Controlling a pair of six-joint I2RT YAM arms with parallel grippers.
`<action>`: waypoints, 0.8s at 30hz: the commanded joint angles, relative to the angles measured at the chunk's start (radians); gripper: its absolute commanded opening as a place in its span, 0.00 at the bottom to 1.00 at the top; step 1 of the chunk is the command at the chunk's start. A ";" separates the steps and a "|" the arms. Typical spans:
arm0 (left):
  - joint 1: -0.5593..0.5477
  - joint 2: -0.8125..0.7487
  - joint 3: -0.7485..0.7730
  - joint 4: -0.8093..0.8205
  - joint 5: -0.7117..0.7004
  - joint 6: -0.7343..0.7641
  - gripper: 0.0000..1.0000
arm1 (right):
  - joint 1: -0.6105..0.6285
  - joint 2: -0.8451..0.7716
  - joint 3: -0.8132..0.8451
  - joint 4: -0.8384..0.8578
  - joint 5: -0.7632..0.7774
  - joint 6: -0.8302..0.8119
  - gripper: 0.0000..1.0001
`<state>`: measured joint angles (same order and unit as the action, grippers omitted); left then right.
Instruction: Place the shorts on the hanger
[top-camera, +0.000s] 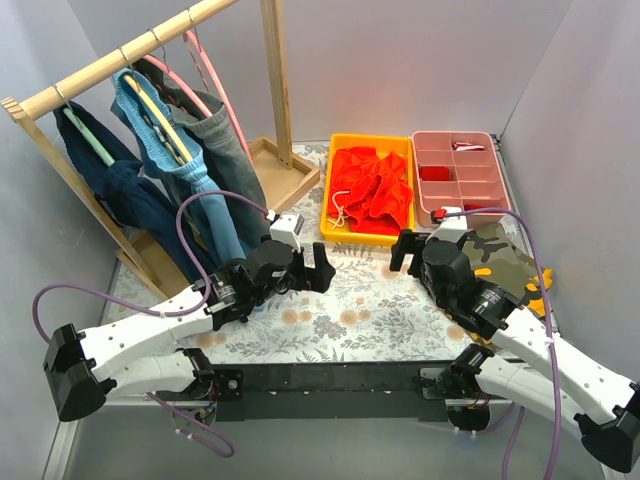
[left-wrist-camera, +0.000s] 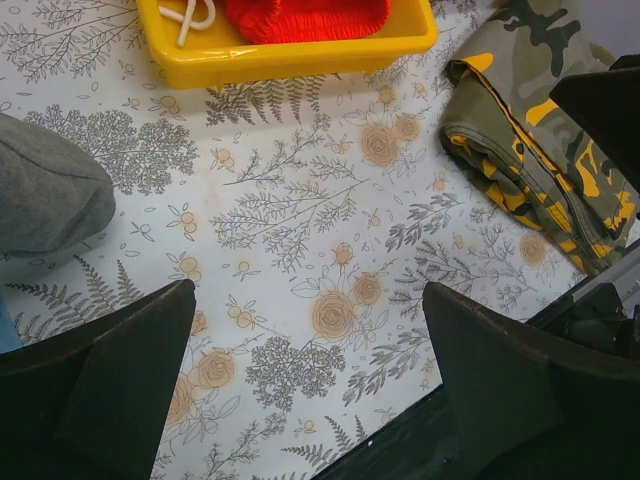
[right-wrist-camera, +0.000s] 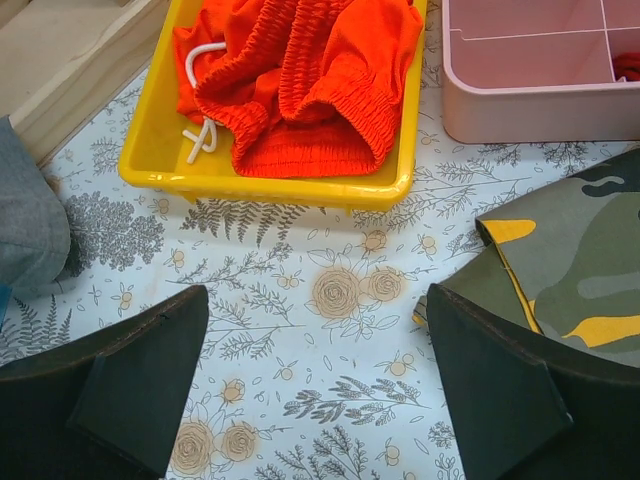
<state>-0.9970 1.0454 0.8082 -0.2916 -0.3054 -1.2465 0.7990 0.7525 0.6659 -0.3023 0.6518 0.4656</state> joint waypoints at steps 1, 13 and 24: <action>-0.002 0.011 0.049 -0.010 0.005 0.015 0.98 | 0.003 0.001 0.032 -0.001 0.008 -0.005 0.97; -0.002 0.035 0.057 -0.023 -0.015 0.005 0.98 | 0.003 0.050 0.057 -0.026 -0.018 -0.025 0.93; -0.002 0.016 0.048 -0.037 -0.008 -0.008 0.98 | -0.039 0.188 0.138 0.083 0.002 -0.122 0.87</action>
<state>-0.9970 1.0790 0.8356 -0.3214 -0.3069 -1.2488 0.7986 0.8833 0.7044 -0.3252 0.6277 0.4210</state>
